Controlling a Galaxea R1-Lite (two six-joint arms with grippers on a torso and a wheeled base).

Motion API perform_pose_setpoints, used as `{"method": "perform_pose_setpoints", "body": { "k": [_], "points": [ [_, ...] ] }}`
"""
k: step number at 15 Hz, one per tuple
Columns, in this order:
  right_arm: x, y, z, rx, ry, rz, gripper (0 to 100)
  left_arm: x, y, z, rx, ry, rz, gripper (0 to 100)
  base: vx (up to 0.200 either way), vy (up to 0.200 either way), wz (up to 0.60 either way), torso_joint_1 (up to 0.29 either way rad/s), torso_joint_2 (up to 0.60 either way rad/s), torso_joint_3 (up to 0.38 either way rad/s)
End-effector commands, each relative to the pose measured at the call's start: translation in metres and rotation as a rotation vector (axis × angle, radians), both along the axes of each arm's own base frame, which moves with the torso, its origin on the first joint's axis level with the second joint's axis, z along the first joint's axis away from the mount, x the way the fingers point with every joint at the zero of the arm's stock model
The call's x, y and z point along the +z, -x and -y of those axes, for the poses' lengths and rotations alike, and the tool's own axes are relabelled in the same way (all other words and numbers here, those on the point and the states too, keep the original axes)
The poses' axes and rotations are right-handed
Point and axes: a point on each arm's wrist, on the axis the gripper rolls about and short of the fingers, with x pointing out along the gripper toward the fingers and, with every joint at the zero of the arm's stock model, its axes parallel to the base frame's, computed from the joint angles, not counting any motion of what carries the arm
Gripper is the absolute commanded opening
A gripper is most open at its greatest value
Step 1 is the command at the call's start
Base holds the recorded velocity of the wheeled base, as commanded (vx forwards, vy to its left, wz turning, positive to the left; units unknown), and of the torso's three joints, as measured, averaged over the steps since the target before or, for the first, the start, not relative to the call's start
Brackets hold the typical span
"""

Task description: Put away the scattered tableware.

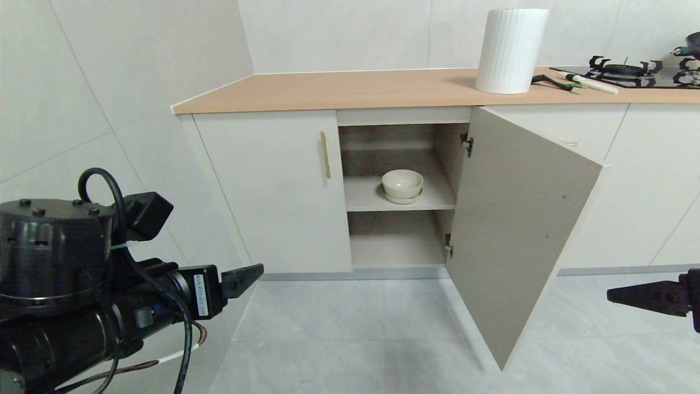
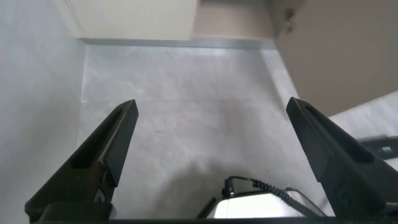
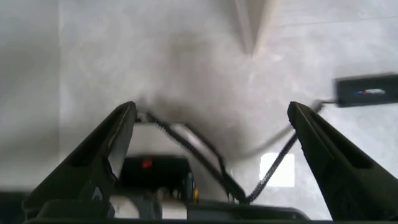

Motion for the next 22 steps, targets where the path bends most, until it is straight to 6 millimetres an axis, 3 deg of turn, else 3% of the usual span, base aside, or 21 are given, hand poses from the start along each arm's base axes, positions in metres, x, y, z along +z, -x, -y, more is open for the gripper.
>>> {"method": "perform_pose_setpoints", "body": {
  "k": [1, 8, 14, 18, 22],
  "points": [
    [0.001, -0.006, 0.007, -0.048, 0.011, 0.016, 100, 0.000, 0.000, 0.000, 0.002, -0.001, -0.001, 100, 0.000, 0.000, 0.00, 0.000, 0.00, 0.000],
    [0.001, -0.008, 0.011, -0.063, 0.029, 0.019, 100, -0.001, -0.002, 0.001, 0.002, -0.004, -0.007, 100, 0.000, 0.000, 0.00, 0.000, 0.00, 0.000],
    [0.000, -0.018, 0.015, -0.118, 0.027, 0.029, 100, -0.001, -0.002, 0.001, 0.002, -0.004, -0.007, 100, 0.000, -0.200, 0.00, 0.002, 0.00, 0.003],
    [-0.008, -0.044, 0.029, -0.242, 0.028, 0.020, 100, -0.002, -0.001, 0.001, 0.002, -0.004, -0.007, 100, 0.000, -0.150, 0.00, 0.009, 0.00, 0.002],
    [-0.031, -0.103, 0.043, -0.350, 0.014, 0.046, 100, 0.002, -0.002, 0.000, 0.007, 0.004, 0.007, 100, 0.000, 0.000, 0.00, 0.000, 0.00, 0.000]
  ]
}}
